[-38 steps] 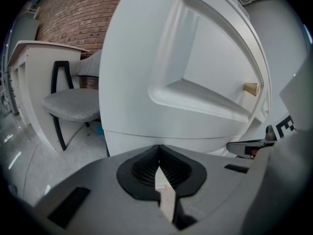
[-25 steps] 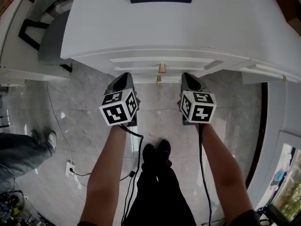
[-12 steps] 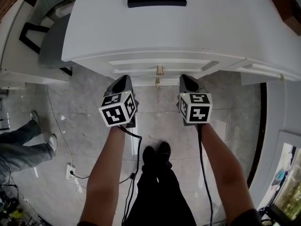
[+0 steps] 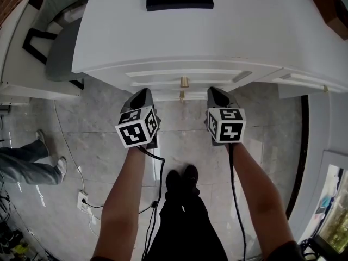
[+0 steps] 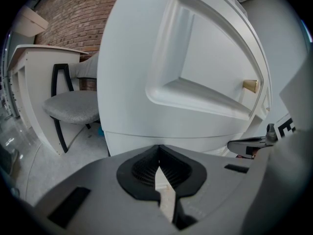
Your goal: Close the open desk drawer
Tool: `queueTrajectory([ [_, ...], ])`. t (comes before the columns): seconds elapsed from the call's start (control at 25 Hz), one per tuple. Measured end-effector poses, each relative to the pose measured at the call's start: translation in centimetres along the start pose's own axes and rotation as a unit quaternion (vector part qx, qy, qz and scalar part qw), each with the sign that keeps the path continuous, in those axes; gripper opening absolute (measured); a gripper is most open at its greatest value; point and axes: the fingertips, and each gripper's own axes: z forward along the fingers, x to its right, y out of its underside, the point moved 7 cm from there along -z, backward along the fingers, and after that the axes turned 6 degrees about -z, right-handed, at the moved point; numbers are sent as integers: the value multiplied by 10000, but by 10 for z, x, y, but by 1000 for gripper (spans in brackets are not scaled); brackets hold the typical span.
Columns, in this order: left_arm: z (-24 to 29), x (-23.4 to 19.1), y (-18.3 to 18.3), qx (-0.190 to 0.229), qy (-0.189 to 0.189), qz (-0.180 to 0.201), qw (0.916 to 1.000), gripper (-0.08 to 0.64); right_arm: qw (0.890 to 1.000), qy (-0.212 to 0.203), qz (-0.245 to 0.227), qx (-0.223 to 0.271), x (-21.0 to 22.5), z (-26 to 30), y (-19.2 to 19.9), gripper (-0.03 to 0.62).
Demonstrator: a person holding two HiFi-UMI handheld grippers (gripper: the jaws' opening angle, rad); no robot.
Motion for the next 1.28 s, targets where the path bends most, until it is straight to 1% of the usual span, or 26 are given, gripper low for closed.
queueTrajectory([
  [0.48, -1, 0, 1, 14, 45, 19, 10000, 11, 9998, -1, 169, 131, -2, -3, -1, 5],
  [0.84, -15, 4, 8, 55, 109, 20, 9999, 9, 9998, -41, 38, 192, -13, -16, 1, 5],
  [1.28, -37, 1, 18, 41, 124, 94, 9999, 11, 9994, -103, 60, 329, -15, -41, 8, 5],
])
